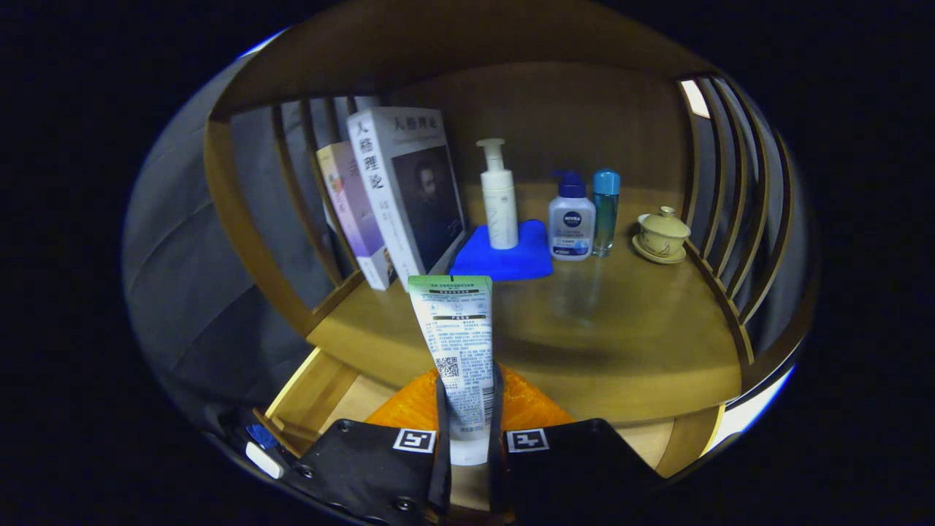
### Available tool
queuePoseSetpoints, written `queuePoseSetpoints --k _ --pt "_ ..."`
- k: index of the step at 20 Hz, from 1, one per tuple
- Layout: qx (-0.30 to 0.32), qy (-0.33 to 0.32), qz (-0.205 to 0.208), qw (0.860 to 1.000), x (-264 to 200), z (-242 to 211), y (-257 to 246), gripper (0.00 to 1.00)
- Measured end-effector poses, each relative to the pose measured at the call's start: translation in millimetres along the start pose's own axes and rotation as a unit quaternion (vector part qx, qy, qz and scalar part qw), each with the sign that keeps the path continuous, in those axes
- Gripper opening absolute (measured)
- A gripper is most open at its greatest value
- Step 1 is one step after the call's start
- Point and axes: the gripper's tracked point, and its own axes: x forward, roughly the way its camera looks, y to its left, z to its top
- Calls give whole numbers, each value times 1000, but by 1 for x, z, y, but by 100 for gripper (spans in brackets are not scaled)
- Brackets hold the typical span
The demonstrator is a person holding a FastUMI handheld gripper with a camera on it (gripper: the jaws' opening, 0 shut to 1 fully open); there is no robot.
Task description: Pull open the drawer, take out the items inside it, and place them on the countertop above the cabinet.
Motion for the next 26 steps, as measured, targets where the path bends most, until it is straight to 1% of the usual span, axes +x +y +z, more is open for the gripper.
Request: queuePoseSetpoints --k 1,4,5,6,7,10,11,12,13,15,16,18,21,26 --pt "9 1 -10 1000 7 2 -5 24" --pt "35 9 -28 999 29 5 -14 24" --pt "48 3 -25 999 34 9 -13 24" --pt "52 0 -31 998 42 14 -15 24" --pt "55 -6 -36 998 46 17 -20 30" --pt "67 -20 -54 996 54 22 -22 31" --pt "68 -21 -58 996 54 22 -22 35" --pt "69 -21 -63 995 56 22 -23 35" --pt "66 -16 -71 995 58 20 -25 38" --pt "61 -20 -85 994 62 21 -27 53" --pt "60 -25 -84 994 59 21 -25 61" --pt "53 -40 -78 995 47 23 -17 76" --pt "22 -79 -92 992 11 23 -14 98" --pt "0 -159 -94 983 -46 -4 3 98"
